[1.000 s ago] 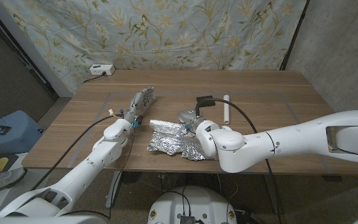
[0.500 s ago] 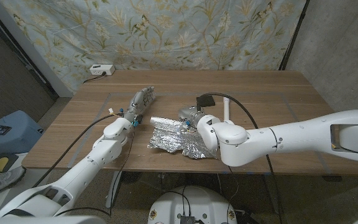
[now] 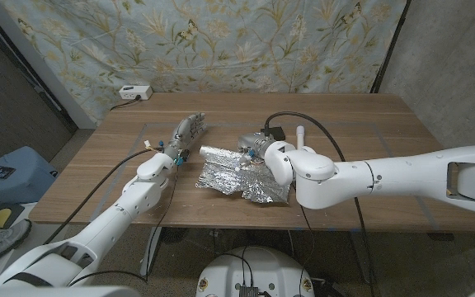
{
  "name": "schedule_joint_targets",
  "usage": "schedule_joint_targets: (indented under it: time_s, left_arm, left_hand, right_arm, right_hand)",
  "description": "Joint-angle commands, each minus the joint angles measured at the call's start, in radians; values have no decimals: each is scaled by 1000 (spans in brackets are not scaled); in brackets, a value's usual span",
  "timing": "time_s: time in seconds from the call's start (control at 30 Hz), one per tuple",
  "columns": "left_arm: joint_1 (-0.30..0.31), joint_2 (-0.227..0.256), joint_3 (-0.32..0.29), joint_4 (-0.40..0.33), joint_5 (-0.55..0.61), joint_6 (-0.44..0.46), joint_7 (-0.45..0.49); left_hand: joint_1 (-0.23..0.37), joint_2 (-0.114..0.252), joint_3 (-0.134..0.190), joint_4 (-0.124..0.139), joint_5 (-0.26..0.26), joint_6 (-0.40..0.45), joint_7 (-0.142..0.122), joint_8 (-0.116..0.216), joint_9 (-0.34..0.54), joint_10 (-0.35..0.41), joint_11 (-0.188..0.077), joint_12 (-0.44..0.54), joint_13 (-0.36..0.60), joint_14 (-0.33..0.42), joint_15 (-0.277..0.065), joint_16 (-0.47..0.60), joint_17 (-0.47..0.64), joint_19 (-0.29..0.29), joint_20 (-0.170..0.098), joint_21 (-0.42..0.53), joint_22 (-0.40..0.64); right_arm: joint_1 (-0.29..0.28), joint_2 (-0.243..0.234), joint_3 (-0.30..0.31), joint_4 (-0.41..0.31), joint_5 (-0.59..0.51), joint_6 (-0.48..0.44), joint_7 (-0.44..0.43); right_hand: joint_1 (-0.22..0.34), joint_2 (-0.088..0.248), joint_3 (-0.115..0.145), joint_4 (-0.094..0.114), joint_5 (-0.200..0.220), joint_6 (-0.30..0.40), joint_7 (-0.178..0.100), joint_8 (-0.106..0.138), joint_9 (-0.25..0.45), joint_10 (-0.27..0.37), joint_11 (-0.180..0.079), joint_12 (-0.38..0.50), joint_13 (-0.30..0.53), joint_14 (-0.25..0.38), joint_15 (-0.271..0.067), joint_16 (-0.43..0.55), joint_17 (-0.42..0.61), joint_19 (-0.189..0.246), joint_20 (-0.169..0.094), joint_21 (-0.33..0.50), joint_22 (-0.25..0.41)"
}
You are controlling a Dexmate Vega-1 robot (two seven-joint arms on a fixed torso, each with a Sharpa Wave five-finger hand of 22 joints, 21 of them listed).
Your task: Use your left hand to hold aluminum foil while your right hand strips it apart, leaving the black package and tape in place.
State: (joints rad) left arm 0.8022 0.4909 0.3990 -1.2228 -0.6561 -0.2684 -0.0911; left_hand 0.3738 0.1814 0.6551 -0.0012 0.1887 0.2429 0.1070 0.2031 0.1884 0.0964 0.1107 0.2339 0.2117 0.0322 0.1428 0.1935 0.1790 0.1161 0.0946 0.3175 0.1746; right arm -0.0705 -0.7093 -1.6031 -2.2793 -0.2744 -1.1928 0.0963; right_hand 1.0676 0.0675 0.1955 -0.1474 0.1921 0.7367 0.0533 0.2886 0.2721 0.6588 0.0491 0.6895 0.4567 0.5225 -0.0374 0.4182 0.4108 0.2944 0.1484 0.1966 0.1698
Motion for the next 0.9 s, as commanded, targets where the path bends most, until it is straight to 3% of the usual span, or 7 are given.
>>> schedule_joint_targets:
  time_s: [0.03,0.4,0.57,0.9]
  left_arm:
    - [-3,5,5,-43,4,24,14]
    - [27,22,-5,-120,1,54,62]
    - [37,32,-7,-148,-1,68,71]
    - [49,46,-12,-200,-1,92,95]
  left_hand:
    - [9,3,8,-3,6,9,0,-1,4,8,5,5,3,7,7,1,4,10,-1,-3,4]
    - [10,3,8,-3,7,10,1,-2,5,8,4,5,3,7,7,0,4,11,0,-5,4]
    - [10,3,7,-3,6,10,0,-3,5,8,2,5,3,7,7,0,4,12,-1,-6,4]
    - [10,2,7,-3,6,10,0,-4,5,8,3,5,3,7,7,0,4,13,-1,-8,4]
  right_arm:
    - [-55,-55,115,-26,-19,46,62]
    - [-133,-73,250,-23,-20,68,92]
    - [-155,-80,306,-15,-10,93,112]
    - [-189,-92,393,1,-8,138,150]
  right_hand:
    - [12,18,-3,-1,2,14,-7,2,3,85,-80,10,3,7,-5,7,2,9,-1,1,2]
    - [13,23,-6,1,0,33,-5,4,8,99,-86,15,-5,24,-12,15,4,17,-2,3,2]
    - [19,27,-10,0,-3,49,-8,2,14,113,-83,22,-13,52,-31,38,20,88,-70,30,10]
    - [20,28,-16,1,-5,58,-7,-1,19,120,-90,30,-11,77,-43,63,40,132,-90,44,12]
